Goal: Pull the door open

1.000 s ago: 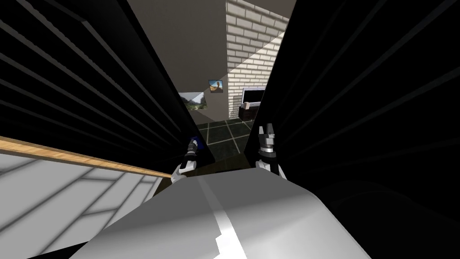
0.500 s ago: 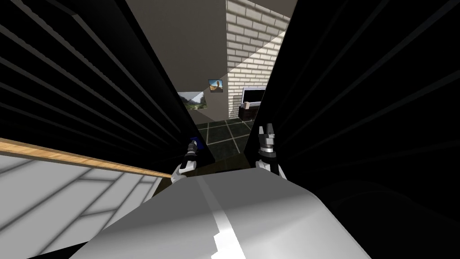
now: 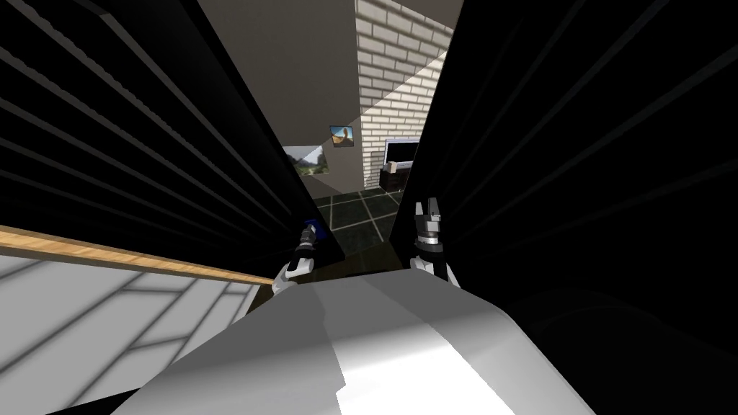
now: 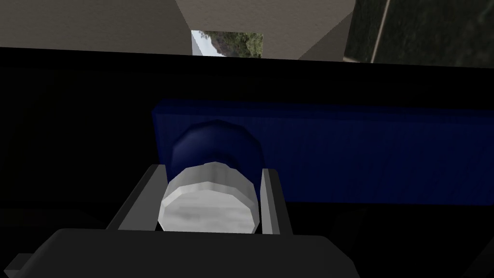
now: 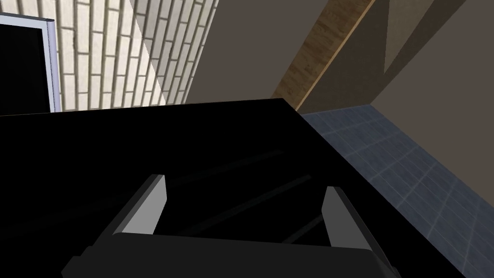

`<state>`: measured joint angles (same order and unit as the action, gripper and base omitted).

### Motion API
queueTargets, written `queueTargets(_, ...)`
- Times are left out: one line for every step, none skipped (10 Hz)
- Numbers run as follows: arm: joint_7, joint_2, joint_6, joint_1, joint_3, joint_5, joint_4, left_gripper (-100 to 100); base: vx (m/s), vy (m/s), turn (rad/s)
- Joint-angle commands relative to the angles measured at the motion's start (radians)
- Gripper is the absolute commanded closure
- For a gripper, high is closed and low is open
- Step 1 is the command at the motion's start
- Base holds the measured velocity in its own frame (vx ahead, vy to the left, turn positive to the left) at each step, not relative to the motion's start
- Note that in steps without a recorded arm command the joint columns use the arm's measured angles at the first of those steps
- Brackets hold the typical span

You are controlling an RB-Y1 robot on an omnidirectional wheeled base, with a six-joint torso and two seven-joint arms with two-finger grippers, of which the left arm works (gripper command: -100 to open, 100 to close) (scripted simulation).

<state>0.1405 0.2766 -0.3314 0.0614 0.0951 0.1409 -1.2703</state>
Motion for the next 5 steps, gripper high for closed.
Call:
queueTargets(0.015, 0.014, -0.008, 0.013, -0.017, 0.002, 0.0, 100, -0.233, 0.08, -0.141)
queueTargets(0.025, 0.025, -0.012, 0.017, -0.026, 0.004, -0.003, 100, -0.242, 0.057, -0.156)
queueTargets(0.04, 0.041, -0.019, 0.025, -0.039, 0.006, -0.006, 100, -0.248, 0.084, -0.185)
queueTargets(0.049, 0.051, -0.022, 0.029, -0.048, 0.008, -0.008, 100, -0.247, 0.098, -0.171)
queueTargets(0.061, 0.064, -0.028, 0.035, -0.059, 0.01, -0.011, 100, -0.253, 0.121, -0.154)
